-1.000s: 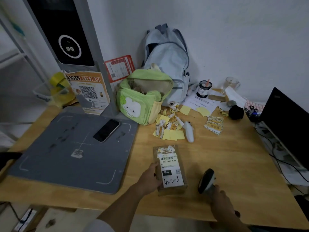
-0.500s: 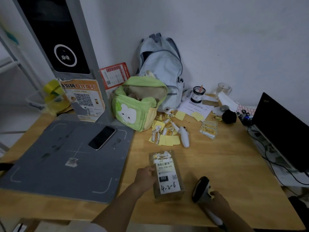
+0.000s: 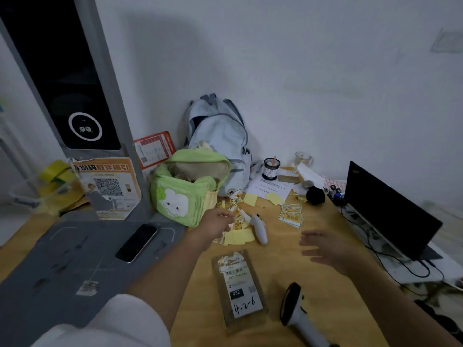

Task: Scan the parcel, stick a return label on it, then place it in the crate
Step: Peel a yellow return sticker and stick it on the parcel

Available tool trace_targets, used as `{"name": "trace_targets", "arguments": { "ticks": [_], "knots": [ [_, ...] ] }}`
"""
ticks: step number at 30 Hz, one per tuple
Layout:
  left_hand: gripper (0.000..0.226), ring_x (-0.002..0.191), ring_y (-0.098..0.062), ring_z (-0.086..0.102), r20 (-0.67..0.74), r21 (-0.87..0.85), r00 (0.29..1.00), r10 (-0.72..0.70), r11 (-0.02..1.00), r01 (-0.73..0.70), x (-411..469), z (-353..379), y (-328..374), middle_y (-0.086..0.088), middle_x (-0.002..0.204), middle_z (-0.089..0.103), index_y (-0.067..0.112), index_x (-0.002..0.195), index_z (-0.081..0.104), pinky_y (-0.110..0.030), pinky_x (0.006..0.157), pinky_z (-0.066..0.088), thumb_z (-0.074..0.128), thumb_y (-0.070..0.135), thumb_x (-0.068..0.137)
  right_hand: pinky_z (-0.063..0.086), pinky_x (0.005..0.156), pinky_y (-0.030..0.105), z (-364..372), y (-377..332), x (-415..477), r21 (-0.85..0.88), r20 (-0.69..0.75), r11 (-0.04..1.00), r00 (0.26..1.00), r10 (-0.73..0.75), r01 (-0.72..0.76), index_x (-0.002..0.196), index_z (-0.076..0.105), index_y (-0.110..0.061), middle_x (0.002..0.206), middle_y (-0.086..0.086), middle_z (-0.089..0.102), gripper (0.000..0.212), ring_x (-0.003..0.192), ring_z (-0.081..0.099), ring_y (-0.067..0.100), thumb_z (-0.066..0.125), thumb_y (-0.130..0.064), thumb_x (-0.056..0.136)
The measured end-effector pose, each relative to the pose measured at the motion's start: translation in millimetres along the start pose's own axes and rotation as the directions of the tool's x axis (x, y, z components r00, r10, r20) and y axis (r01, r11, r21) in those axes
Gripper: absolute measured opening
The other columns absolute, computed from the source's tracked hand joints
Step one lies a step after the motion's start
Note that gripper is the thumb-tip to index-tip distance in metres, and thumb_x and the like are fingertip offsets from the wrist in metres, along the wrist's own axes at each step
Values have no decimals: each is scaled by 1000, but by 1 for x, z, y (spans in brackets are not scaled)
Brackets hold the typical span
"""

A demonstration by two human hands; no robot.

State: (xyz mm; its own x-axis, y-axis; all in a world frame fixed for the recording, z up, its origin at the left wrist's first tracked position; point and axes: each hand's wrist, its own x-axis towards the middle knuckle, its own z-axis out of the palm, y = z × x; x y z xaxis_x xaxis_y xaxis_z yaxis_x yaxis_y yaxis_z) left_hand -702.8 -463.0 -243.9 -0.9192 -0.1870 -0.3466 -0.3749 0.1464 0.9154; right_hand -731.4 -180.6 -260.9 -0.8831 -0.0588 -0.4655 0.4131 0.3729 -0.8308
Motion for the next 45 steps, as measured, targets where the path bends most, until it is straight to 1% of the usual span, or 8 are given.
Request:
{"name": "trace_targets", "arguments": {
  "ticks": [5, 8, 14, 19, 23, 31, 38, 45],
  "knots": [
    [10, 67, -13, 57, 51, 21, 997, 57, 998, -58, -1, -7, 20, -5, 95, 63, 13, 95, 63, -21, 53, 40, 57, 10, 90, 50, 82, 41, -15, -39, -8, 297, -21, 946, 991, -133, 133, 116, 56, -13, 108, 9, 66, 26, 98, 64, 30, 58, -22, 92],
    [6, 68, -13, 59, 52, 21, 996, 70, 997, -71, 5, -12, 21, -5, 101, 64, 16, 89, 64, -23, 54, 41, 59, 12, 89, 51, 77, 36, -17, -46, -12, 303, -88, 939, 985, -145, 165, 102, 60, -18, 104, 7, 66, 11, 95, 64, 27, 57, -21, 92],
    [15, 67, -12, 59, 65, 23, 991, 119, 992, -120, 20, -6, 34, -6, 99, 64, 11, 102, 64, -22, 55, 41, 58, 11, 88, 51, 71, 35, -20, -45, -11, 334, -236, 928, 968, -89, 167, 93, 60, -19, 92, 5, 67, 7, 83, 65, 23, 54, -17, 93],
    [16, 76, -16, 62, 123, 44, 987, 100, 993, -106, 41, 3, 27, -8, 106, 66, 13, 103, 65, -26, 61, 43, 58, 12, 89, 50, 68, 34, -20, -32, 5, 357, -248, 925, 968, -43, 133, 99, 60, -14, 91, 5, 67, 10, 81, 65, 23, 53, -17, 94],
    [21, 78, -17, 63, 102, 53, 993, 53, 997, -59, 66, 7, 20, -11, 115, 67, 9, 108, 64, -26, 61, 43, 59, 13, 88, 47, 64, 32, -25, -26, 27, 366, -250, 925, 968, -7, 101, 91, 60, -16, 88, 5, 66, 8, 79, 64, 23, 53, -16, 93],
    [9, 68, -12, 60, 120, 52, 993, 2, 999, -8, 135, 42, 38, -6, 97, 64, 16, 92, 64, -25, 62, 43, 58, 11, 88, 49, 66, 32, -44, -32, 97, 377, -216, 925, 976, 32, 53, 103, 59, -13, 91, 5, 67, 11, 81, 65, 23, 54, -17, 94],
    [21, 72, -12, 61, 165, 102, 985, -52, 994, 35, 207, 96, 47, -7, 107, 64, 9, 109, 63, -24, 61, 43, 57, 12, 89, 51, 67, 32, -64, -30, 174, 389, -197, 921, 973, 123, -37, 104, 59, -15, 92, 4, 68, 12, 80, 66, 21, 55, -17, 93],
    [9, 71, -11, 60, 175, 189, 964, -199, 968, 165, 273, 147, 9, -11, 114, 63, 11, 97, 62, -21, 56, 43, 58, 11, 90, 50, 73, 36, -74, 9, 245, 403, -127, 898, 961, 245, -176, 109, 61, -11, 98, 8, 67, 18, 85, 65, 24, 53, -16, 94]
  ]
}}
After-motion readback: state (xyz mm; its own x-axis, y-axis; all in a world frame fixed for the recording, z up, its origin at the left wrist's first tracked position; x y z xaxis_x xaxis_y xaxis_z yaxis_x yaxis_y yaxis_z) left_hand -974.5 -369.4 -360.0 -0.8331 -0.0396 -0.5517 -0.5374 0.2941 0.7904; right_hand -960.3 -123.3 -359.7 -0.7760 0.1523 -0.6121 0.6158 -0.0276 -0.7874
